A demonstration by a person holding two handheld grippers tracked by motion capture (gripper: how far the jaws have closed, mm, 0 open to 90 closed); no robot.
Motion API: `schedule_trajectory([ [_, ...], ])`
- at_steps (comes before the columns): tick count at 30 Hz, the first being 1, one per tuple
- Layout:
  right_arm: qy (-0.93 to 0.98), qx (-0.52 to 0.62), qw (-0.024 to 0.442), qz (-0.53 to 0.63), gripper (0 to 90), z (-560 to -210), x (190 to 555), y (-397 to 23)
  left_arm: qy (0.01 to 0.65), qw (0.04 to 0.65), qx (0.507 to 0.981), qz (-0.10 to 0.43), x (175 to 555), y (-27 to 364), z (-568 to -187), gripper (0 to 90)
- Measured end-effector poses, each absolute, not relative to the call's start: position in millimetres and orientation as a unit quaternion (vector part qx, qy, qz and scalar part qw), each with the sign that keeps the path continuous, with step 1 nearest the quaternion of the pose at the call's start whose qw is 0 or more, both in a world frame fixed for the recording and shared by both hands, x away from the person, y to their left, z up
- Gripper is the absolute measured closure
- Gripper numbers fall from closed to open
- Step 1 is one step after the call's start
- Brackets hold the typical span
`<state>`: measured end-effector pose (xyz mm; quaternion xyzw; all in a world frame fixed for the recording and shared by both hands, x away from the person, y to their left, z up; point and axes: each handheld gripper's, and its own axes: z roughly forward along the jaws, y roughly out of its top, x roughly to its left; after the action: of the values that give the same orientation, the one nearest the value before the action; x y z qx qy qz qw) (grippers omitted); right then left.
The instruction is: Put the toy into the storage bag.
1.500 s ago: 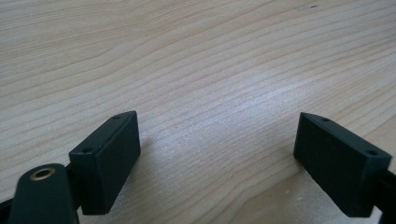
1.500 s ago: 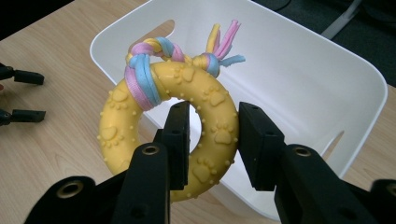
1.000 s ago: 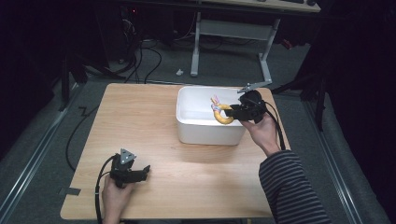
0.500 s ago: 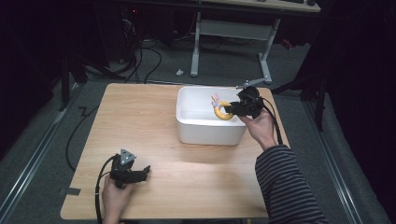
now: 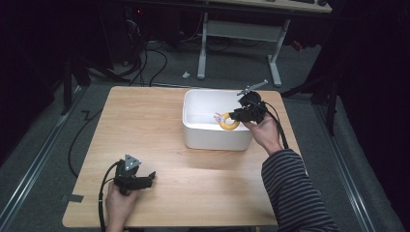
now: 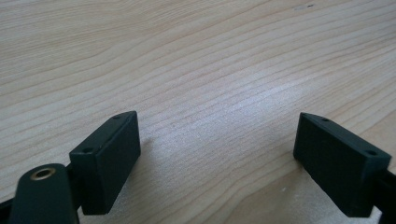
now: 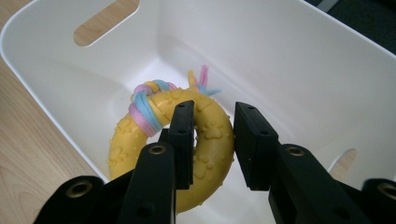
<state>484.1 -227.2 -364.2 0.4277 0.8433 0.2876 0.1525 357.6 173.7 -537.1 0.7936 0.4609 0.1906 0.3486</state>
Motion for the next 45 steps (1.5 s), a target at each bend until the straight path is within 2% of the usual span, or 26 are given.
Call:
schedule_trajectory([
  [3, 0.842, 0.439, 0.135, 0.283, 70.3, -364.5, 488.7, -227.6, 0.461, 0.349, 0.793, 0.191, 357.4, 173.7, -537.1, 15.1],
  [7, 0.848, 0.434, 0.141, 0.27, 70.4, -364.0, 486.4, -222.7, 0.459, 0.35, 0.794, 0.191, 358.6, 173.6, -537.3, 15.1],
  [22, 0.857, 0.433, 0.114, 0.255, 69.7, -372.3, 488.8, -216.1, 0.458, 0.35, 0.795, 0.191, 358.8, 173.4, -537.2, 15.1],
  [23, 0.857, 0.434, 0.109, 0.256, 67.1, -373.8, 489.9, -215.7, 0.458, 0.35, 0.795, 0.191, 358.8, 173.4, -537.2, 15.1],
  [24, 0.856, 0.435, 0.092, 0.263, 57.5, -377.5, 491.6, -215.1, 0.458, 0.35, 0.795, 0.19, 358.8, 173.3, -537.3, 15.1],
  [25, 0.856, 0.435, 0.092, 0.263, 57.5, -377.5, 491.6, -215.1, 0.458, 0.35, 0.795, 0.19, 358.8, 173.3, -537.3, 15.1],
  [28, 0.855, 0.435, 0.101, 0.265, 50.1, -378.0, 490.4, -214.3, 0.458, 0.35, 0.795, 0.191, 358.7, 173.3, -537.3, 15.1],
  [30, 0.848, 0.432, 0.122, 0.282, 47.0, -373.1, 484.0, -217.0, 0.458, 0.349, 0.795, 0.191, 358.8, 173.4, -537.2, 15.2],
  [36, 0.827, 0.436, 0.134, 0.33, 46.6, -358.3, 476.4, -230.9, 0.458, 0.349, 0.795, 0.191, 358.4, 173.4, -537.1, 15.2],
  [45, 0.808, 0.442, 0.149, 0.36, 45.9, -343.8, 446.5, -268.5, 0.461, 0.349, 0.793, 0.191, 357.8, 173.6, -537.1, 15.6],
])
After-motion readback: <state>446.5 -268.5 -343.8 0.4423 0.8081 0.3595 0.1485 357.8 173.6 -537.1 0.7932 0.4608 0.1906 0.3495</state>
